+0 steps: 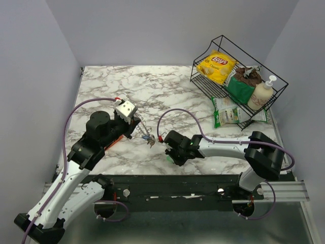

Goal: Put the keys on the keyring

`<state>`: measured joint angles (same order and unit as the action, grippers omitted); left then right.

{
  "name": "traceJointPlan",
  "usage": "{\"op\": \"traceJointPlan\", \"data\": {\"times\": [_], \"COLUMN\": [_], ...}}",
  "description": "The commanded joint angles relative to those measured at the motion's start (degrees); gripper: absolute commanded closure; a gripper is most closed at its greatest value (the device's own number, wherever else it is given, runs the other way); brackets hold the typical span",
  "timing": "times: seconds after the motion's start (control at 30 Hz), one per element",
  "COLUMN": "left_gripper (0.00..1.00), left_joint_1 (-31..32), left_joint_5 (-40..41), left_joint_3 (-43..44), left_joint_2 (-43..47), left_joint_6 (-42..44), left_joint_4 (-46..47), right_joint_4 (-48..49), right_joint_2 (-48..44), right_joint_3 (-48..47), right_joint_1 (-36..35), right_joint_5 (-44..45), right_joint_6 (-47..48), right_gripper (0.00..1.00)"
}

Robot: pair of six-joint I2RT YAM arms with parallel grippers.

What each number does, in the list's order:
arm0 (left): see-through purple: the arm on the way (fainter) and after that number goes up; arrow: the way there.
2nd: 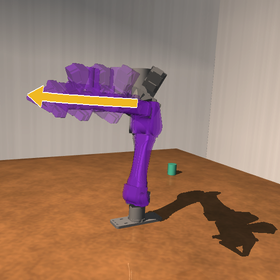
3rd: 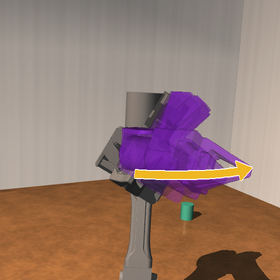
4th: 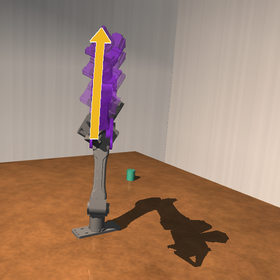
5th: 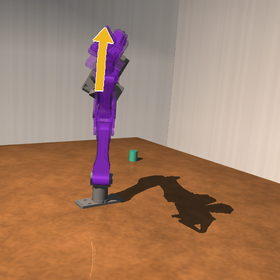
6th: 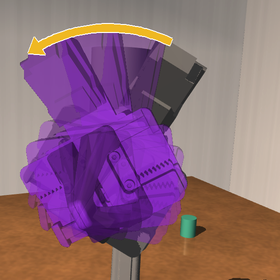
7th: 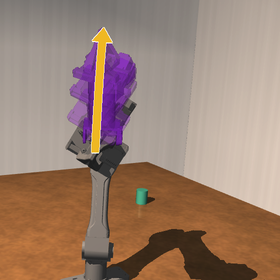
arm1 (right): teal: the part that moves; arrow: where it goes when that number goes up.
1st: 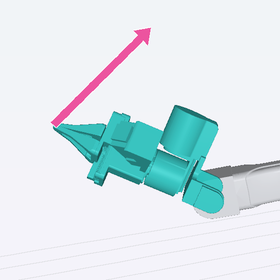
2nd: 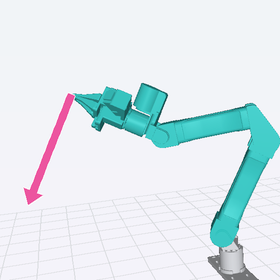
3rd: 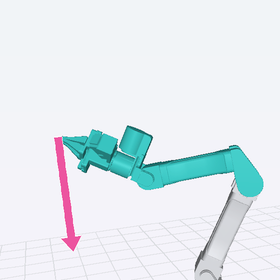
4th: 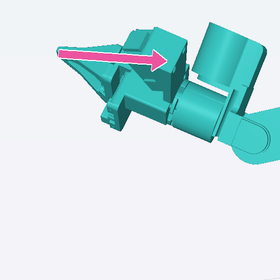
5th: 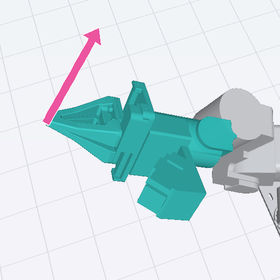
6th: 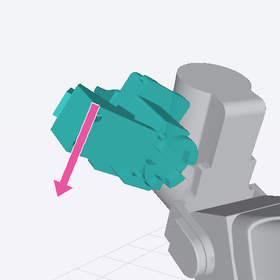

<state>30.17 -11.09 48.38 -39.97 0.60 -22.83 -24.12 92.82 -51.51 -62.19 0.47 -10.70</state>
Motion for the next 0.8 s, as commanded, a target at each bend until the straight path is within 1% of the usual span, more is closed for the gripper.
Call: {"op": "traceJointPlan", "data": {"times": [0.0, 0.5, 0.77], "left_gripper": [1.00, 1.00, 1.00], "left_joint_1": [-0.4, -0.5, -0.5], "left_joint_5": [1.2, 1.2, 0.7], "left_joint_3": [0.4, 0.3, 0.3], "left_joint_2": [1.1, 0.9, 0.9], "left_joint_6": [-0.4, -0.2, 0.4], "left_joint_4": [2.7, 2.8, 2.7], "right_joint_4": [-1.2, -2.5, -0.8], "right_joint_2": [0.7, -3.5, -8.5], "right_joint_3": [-1.2, -2.5, -1.4], "right_joint_1": [-0.5, -0.5, -0.5], "right_joint_5": [0.2, -0.1, -0.1], "right_joint_6": [0.5, 2.3, 3.1], "right_gripper": [0.81, 0.94, 0.98]}}
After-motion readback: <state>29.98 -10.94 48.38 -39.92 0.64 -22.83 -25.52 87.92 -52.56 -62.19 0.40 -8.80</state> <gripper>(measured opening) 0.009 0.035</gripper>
